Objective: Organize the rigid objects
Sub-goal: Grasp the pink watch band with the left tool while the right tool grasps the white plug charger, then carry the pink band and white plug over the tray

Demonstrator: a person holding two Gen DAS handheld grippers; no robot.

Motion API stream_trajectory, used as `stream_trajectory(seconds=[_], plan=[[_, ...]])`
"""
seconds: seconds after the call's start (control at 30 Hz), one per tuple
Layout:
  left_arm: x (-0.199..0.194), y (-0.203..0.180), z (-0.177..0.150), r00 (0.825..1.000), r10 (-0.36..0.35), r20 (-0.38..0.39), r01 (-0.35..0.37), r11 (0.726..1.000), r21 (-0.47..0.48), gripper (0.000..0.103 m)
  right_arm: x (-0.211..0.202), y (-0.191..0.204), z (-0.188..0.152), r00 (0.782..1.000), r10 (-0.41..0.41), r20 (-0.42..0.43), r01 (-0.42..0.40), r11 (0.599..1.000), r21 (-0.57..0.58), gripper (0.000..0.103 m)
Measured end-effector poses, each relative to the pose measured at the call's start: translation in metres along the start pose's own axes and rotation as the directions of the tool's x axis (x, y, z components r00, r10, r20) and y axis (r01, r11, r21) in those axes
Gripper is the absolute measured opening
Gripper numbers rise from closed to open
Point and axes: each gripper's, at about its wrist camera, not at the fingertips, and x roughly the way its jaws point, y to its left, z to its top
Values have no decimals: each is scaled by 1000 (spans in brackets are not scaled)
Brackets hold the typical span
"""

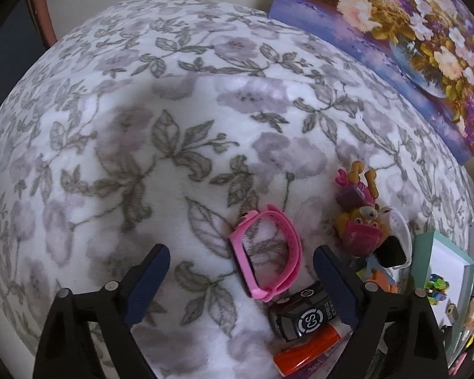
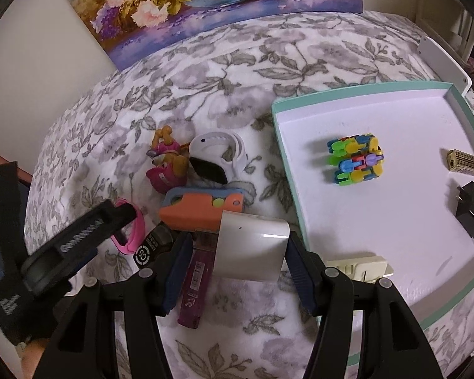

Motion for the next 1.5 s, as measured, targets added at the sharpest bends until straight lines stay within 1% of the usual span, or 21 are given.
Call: stream_trajectory(seconds=[0.03,0.1,0.17,0.33,0.37,0.4,0.47,0.57,0.7,0.77,0.9,1.03,1.23,1.5], plan=[[2,-2,-1,1000,0,-1,0,1000,7,92,-1,-1,0,1000,-1,2,1,1000,1,61],[6,-7,-3,1000,-1,-10,1,1000,23,83,-2,-2,1,1000,-4,8,4,1000,3,61],[10,-10,-5,1000,8,-20,-7,999,37,82,-4,-4,2,1000,-1,10,1,1000,7,61],[13,-16,-8,999,40,-17,-39,996,76,72,-6,-7,3,1000,0,11,0,1000,17,61],[13,-17,-8,999,52,-12,-51,995,82,65,-7,-8,3,1000,0,12,0,1000,18,61],[12,-16,-8,999,44,-9,-43,996,82,60,-7,-9,3,1000,1,13,-1,1000,21,61],[10,-15,-7,1000,22,-10,-21,997,69,55,-9,-11,4,1000,6,16,-7,1000,28,61],[1,-10,-3,1000,-24,0,24,999,40,54,-13,-13,5,999,21,26,-21,999,37,61],[-21,-6,5,998,-39,43,38,999,35,54,-22,-17,8,998,32,44,-34,998,49,61],[-37,-5,10,995,-70,75,68,997,23,54,-30,-19,10,997,32,65,-36,998,52,61],[-67,-6,14,985,-102,140,99,995,26,54,-40,-30,15,995,17,95,-23,998,65,61],[-87,-15,15,976,-129,174,125,992,34,54,-46,-47,18,993,-15,116,4,995,96,61],[-96,-42,2,973,-157,169,145,986,84,54,-48,-87,20,990,-66,121,45,985,167,61],[-89,-104,-26,973,-204,109,182,965,187,54,-56,-143,23,984,-130,124,95,963,252,61]])
